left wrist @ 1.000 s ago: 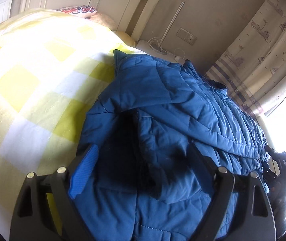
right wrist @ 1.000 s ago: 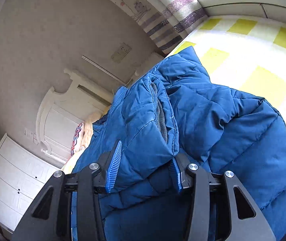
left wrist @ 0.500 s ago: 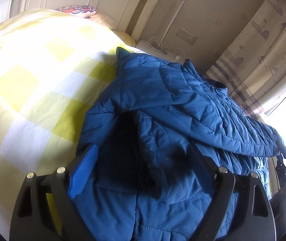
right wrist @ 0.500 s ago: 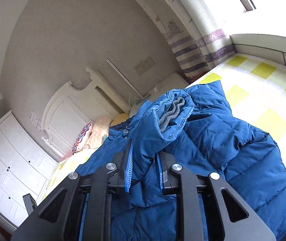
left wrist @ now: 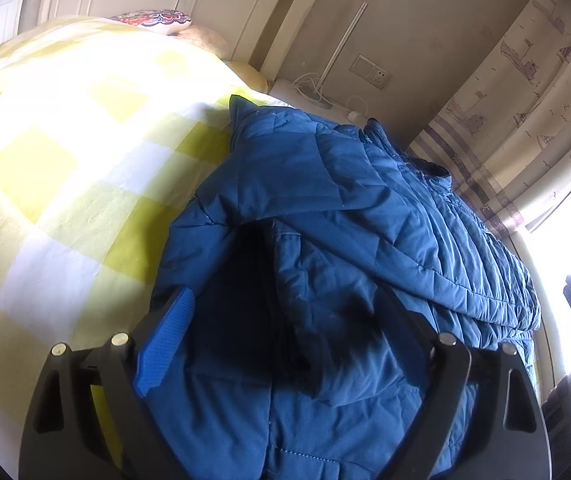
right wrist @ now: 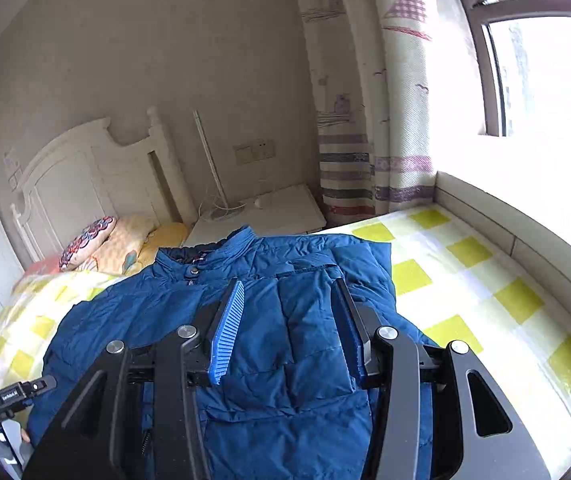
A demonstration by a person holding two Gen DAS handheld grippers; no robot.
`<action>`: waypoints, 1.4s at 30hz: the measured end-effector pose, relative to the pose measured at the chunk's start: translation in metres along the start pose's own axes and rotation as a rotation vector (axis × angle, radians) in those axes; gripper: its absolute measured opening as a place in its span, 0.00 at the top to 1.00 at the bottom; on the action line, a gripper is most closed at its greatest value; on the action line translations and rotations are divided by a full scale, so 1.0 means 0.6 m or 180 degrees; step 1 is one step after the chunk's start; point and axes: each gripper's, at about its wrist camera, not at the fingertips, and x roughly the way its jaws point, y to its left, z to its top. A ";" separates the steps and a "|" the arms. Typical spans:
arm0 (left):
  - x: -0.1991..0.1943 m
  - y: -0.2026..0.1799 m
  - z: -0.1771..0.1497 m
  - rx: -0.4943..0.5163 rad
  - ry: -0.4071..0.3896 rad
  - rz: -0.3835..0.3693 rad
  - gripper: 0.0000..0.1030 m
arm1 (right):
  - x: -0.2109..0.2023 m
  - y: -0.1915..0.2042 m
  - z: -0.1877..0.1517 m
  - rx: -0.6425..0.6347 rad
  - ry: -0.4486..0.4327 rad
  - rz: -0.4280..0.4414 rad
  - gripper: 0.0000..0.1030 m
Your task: Fold large clothes
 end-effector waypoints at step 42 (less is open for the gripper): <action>0.125 -0.175 0.148 0.0412 0.0006 0.0488 0.07 | 0.153 0.010 -0.063 -0.0334 0.0958 0.0019 0.39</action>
